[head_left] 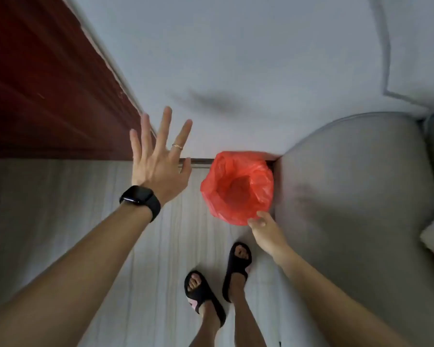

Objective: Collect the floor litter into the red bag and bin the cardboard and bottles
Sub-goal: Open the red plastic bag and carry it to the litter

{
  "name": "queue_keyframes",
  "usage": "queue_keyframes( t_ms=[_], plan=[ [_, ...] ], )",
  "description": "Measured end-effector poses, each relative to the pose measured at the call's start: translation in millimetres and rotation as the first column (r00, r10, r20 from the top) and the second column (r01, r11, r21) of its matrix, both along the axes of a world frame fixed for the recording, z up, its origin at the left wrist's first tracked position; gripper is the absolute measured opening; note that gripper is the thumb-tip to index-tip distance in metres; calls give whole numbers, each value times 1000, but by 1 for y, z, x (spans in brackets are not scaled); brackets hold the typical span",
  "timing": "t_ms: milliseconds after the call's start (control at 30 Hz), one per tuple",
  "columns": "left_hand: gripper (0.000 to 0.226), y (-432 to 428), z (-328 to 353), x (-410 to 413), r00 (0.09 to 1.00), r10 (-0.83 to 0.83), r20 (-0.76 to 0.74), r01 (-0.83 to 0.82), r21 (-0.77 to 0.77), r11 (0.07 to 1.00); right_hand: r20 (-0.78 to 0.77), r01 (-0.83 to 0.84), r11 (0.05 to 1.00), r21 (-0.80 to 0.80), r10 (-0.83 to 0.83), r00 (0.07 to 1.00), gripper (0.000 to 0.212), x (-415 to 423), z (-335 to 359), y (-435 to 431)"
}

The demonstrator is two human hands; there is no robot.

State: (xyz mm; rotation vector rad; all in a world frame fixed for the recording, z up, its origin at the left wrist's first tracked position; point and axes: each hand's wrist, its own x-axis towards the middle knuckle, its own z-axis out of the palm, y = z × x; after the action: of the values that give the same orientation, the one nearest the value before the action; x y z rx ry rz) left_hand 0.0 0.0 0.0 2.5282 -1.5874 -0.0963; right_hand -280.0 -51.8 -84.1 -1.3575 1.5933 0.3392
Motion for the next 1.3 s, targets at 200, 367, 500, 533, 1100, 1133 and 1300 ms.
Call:
queue_keyframes(
  t_ms=[200,367,500,533,1100,1133,1300],
  plan=[
    [86,-49,-114,17,989,5,151,-3,-17,1000,-120,172,984,55,-164,979,71,14,-141,-16],
    [93,-66,-164,33,973,74,219,-71,-23,997,-94,542,839,37,-537,838,96,0,-270,-16],
    [100,-67,-171,35,956,82,282,-80,-17,997,-19,666,746,5,-666,746,73,-14,-322,-20],
    [103,-66,-168,34,958,87,274,-85,-16,996,-19,655,756,6,-654,756,72,-11,-309,-25],
    [80,107,127,21,600,617,-509,-585,247,772,125,-302,911,-280,347,930,30,68,210,0],
    [76,127,150,21,541,646,-539,-628,251,736,131,-350,889,-296,401,907,28,74,238,7],
    [12,234,236,6,317,696,-644,-819,185,544,186,-502,778,-378,595,782,14,98,337,47]
  ],
)
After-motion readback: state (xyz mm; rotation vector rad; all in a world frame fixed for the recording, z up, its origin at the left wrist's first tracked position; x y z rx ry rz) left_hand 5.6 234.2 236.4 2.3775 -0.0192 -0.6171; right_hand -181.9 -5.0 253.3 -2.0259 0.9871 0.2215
